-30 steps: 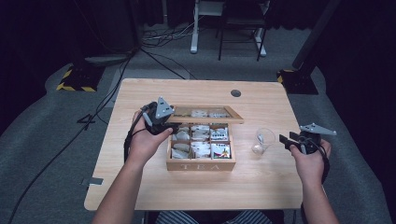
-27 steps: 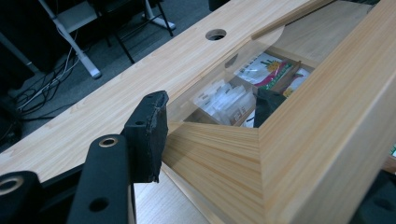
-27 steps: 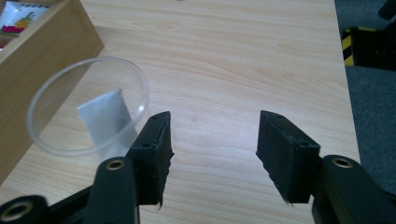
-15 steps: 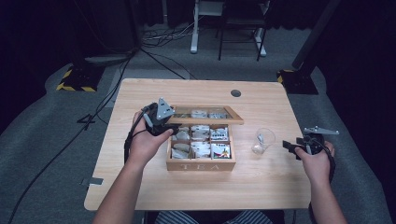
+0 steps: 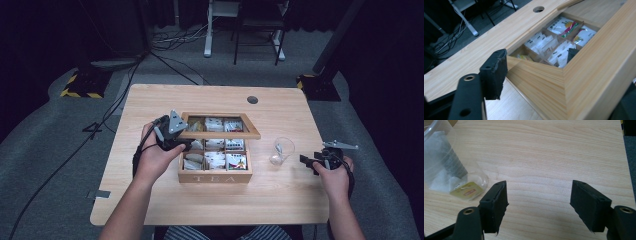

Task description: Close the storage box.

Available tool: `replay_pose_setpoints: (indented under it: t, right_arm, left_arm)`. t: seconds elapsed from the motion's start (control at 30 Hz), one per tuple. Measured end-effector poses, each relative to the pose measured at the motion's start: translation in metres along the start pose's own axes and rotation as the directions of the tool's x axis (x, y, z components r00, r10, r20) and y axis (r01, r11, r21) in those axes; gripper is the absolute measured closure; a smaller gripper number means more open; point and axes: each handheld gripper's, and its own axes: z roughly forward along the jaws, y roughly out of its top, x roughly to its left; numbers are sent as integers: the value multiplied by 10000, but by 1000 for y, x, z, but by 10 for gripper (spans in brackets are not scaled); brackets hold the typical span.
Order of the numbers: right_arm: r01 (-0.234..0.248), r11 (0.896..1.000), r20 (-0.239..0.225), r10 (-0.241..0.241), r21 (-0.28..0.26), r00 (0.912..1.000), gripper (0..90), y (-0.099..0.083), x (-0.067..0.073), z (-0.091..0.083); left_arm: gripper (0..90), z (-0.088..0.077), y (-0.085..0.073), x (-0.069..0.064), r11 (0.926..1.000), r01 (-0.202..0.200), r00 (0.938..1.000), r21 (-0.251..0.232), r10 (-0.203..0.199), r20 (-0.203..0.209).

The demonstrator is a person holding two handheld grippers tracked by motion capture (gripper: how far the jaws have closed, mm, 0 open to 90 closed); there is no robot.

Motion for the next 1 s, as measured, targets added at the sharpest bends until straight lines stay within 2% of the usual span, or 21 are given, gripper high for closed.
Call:
replay_pose_setpoints:
  t: [0.17, 0.47, 1.0]
  right_arm:
    - [-177, 9996, -12, 177, -230, 9998, 307, -2, -1, 0]
    - [-165, 9990, -88, 162, -417, 9998, 306, -5, 0, -1]
    - [-51, 9992, -161, 45, -392, 9999, 306, -2, 4, 1]
  left_arm:
    - [300, -3, -4, -3, 9999, 31, 10000, 154, -30, -21]
    - [274, -1, -12, -8, 9986, 56, 10000, 523, -57, 27]
    - [263, -1, -25, -20, 9925, -137, 9998, 1211, 150, -96]
